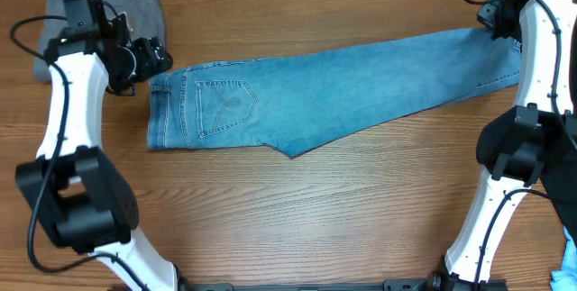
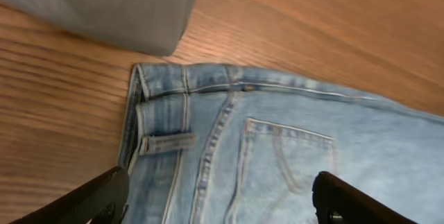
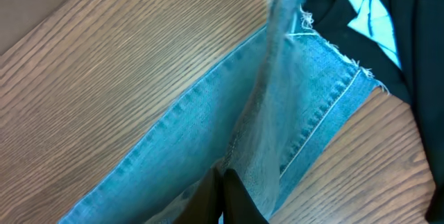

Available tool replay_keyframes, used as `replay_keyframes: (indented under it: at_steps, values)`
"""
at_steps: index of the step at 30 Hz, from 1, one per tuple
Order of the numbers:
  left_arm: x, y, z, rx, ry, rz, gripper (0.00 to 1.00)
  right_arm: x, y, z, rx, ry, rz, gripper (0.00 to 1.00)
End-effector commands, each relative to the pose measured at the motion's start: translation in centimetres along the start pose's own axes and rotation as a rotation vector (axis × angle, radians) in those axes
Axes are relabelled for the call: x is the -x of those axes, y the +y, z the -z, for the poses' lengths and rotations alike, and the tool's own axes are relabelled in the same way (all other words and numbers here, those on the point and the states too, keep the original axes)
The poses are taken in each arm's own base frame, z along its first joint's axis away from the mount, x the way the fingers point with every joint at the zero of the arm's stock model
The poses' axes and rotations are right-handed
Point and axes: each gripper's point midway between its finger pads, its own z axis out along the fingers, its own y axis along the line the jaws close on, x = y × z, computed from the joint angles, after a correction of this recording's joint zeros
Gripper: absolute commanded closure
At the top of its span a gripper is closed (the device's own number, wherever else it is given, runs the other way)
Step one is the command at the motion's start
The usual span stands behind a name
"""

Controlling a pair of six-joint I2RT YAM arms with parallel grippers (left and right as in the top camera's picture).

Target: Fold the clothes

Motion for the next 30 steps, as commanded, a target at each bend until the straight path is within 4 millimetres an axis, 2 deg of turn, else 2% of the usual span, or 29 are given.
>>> replay_keyframes:
  at_steps: [1, 3, 8, 12, 15, 17, 20, 28, 30]
  values:
    - [-0.7, 0.6, -3.9, 0.020, 0.060, -0.017, 0.15, 2.0, 0.2, 3.7, 0.035, -0.089, -0.008, 0.96]
    - [-0.7, 0.8, -5.7, 0.003, 0.067, -0.016, 0.14, 2.0, 0.2, 3.7, 0.035, -0.088, -0.009, 0.96]
    - [-0.2, 1.3, -8.0, 0.001, 0.053, -0.019, 0.18, 2.0, 0.2, 3.7, 0.035, -0.088, -0.009, 0.96]
    - [0.3, 1.3, -8.2, -0.001, 0.032, -0.025, 0.21, 2.0, 0.2, 3.7, 0.035, -0.088, -0.009, 0.96]
    - [0.8, 1.4, -6.8, 0.013, 0.035, -0.017, 0.26, 2.0, 0.2, 3.7, 0.035, -0.088, -0.009, 0.96]
    - [2.1, 2.5, -5.1, 0.082, 0.004, -0.018, 0.23, 2.0, 0.2, 3.7, 0.035, -0.088, -0.009, 0.96]
    - [2.8, 2.6, -4.4, 0.079, -0.013, -0.034, 0.19, 2.0, 0.2, 3.7, 0.035, -0.088, -0.009, 0.96]
    - [1.3, 3.1, -7.2, 0.085, 0.050, -0.026, 0.18, 2.0, 0.2, 3.7, 0.035, -0.088, -0.010, 0.96]
    - [0.7, 3.1, -8.5, 0.066, 0.076, -0.020, 0.23, 2.0, 0.2, 3.7, 0.035, -0.088, -0.013, 0.96]
